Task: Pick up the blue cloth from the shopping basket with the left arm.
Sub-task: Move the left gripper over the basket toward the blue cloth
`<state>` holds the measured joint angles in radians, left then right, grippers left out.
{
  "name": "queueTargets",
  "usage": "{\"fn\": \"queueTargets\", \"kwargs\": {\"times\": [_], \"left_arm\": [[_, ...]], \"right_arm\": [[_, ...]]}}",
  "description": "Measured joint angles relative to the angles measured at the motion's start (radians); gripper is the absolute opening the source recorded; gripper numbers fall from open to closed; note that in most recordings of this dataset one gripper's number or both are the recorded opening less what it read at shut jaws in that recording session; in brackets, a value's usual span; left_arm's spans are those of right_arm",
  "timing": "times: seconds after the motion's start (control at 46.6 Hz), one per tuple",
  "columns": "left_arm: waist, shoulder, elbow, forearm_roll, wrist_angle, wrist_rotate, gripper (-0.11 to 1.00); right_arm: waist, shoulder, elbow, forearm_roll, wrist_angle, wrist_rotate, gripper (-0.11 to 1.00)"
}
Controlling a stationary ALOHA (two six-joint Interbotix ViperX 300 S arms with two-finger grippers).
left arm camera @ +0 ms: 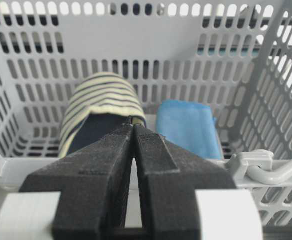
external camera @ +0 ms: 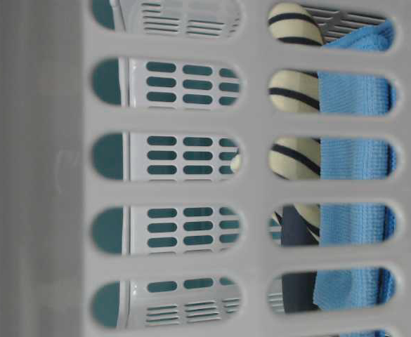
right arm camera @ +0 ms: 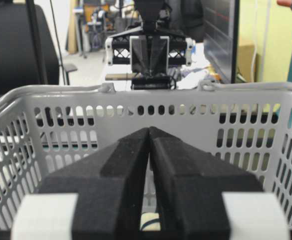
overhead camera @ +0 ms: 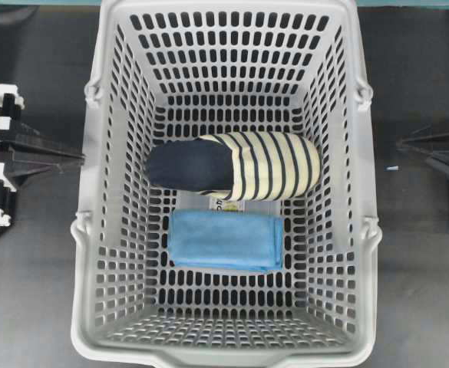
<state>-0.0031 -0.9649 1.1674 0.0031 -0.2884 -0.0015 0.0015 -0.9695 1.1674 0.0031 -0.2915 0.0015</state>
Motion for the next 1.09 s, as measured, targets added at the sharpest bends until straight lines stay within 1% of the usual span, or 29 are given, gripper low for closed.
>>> {"fn": "queueTargets", "kwargs": {"times": [0.021, 0.064, 0.107, 0.129, 0.193, 0.365, 0.579, 0.665, 0.708, 0.751, 0.815, 0.922, 0.965, 0.986, 1.029, 1.094], "left_arm": [[0.0, 0.0, 0.0, 0.0, -0.002, 0.0, 0.06], [-0.002, 0.003, -0.005, 0.006, 0.008, -0.008, 0.02], [-0.008, 0.012, -0.031, 0.023, 0.054, -0.035, 0.0], [-0.009, 0.018, -0.041, 0.028, 0.074, -0.038, 0.0], [-0.02, 0.032, -0.087, 0.034, 0.144, -0.057, 0.0], [-0.038, 0.101, -0.258, 0.037, 0.374, -0.06, 0.0], [-0.071, 0.268, -0.502, 0.037, 0.647, -0.058, 0.0], [-0.075, 0.341, -0.581, 0.037, 0.741, -0.058, 0.0], [-0.077, 0.38, -0.623, 0.037, 0.788, -0.058, 0.0], [-0.078, 0.417, -0.657, 0.037, 0.828, -0.058, 0.0], [-0.081, 0.465, -0.695, 0.037, 0.874, -0.058, 0.0], [-0.086, 0.552, -0.765, 0.037, 0.936, -0.058, 0.01], [-0.089, 0.589, -0.798, 0.037, 0.956, -0.06, 0.03], [-0.089, 0.606, -0.813, 0.037, 0.962, -0.06, 0.05], [-0.092, 0.637, -0.841, 0.037, 0.977, -0.058, 0.12], [-0.095, 0.69, -0.888, 0.038, 1.009, -0.067, 0.3]], "right_arm": [[0.0, 0.0, 0.0, 0.0, 0.0, 0.0, 0.01], [0.0, 0.002, 0.0, 0.002, 0.003, 0.003, 0.06], [0.002, 0.002, 0.0, 0.003, 0.011, 0.008, 0.01], [0.003, 0.002, 0.0, 0.003, 0.018, 0.011, -0.01], [0.006, 0.002, 0.0, 0.006, 0.044, 0.029, -0.01], [0.009, 0.002, -0.021, 0.008, 0.129, 0.098, -0.01], [0.009, 0.003, -0.038, 0.008, 0.179, 0.106, 0.0], [0.009, 0.003, -0.038, 0.008, 0.183, 0.106, 0.02], [0.009, 0.003, -0.04, 0.008, 0.183, 0.106, 0.06], [0.009, 0.003, -0.04, 0.008, 0.184, 0.106, 0.14], [0.009, 0.003, -0.04, 0.008, 0.184, 0.106, 0.31], [0.009, 0.003, -0.041, 0.008, 0.184, 0.109, 0.63], [0.011, 0.003, -0.043, 0.008, 0.183, 0.109, 0.74], [0.012, 0.003, -0.043, 0.008, 0.183, 0.109, 0.77], [0.014, 0.003, -0.046, 0.008, 0.183, 0.109, 0.78], [0.015, 0.002, -0.049, 0.009, 0.181, 0.109, 0.76]]}}
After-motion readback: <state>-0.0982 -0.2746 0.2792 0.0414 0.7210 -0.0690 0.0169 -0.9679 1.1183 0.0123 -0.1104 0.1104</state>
